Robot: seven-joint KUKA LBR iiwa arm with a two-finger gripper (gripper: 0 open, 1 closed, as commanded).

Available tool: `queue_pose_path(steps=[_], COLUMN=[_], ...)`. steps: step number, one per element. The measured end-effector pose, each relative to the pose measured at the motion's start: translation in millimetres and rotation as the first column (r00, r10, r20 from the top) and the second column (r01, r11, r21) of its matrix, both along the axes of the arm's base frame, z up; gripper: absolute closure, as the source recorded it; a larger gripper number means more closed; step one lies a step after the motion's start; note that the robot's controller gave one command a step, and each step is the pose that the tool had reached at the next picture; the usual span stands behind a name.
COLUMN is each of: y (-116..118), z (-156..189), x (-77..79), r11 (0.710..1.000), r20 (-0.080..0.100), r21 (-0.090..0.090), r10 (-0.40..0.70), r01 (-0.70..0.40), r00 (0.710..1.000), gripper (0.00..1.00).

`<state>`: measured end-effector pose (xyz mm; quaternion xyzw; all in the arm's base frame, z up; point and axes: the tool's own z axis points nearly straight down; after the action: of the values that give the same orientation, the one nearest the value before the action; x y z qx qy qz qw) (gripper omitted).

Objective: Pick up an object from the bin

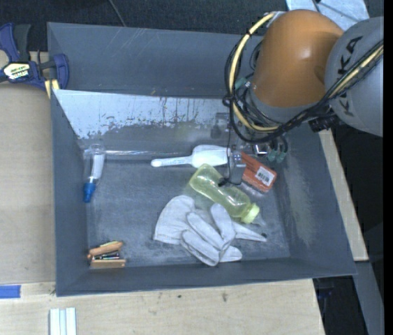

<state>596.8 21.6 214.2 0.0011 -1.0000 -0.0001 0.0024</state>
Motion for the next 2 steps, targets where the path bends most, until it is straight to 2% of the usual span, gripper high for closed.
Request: queue_pose_path(steps=[1, 2], y=[-0.2, 16.7], z=[5.1, -48.2], x=[1.5, -10.2], r11=[1.000, 0.995], r20=[0.009, 0.011], r21=[0.000, -0.001], r10=[-0.001, 0.103], r01=[0.001, -0.103], r00=[1.000, 0.995], gripper=[0.00, 0.00])
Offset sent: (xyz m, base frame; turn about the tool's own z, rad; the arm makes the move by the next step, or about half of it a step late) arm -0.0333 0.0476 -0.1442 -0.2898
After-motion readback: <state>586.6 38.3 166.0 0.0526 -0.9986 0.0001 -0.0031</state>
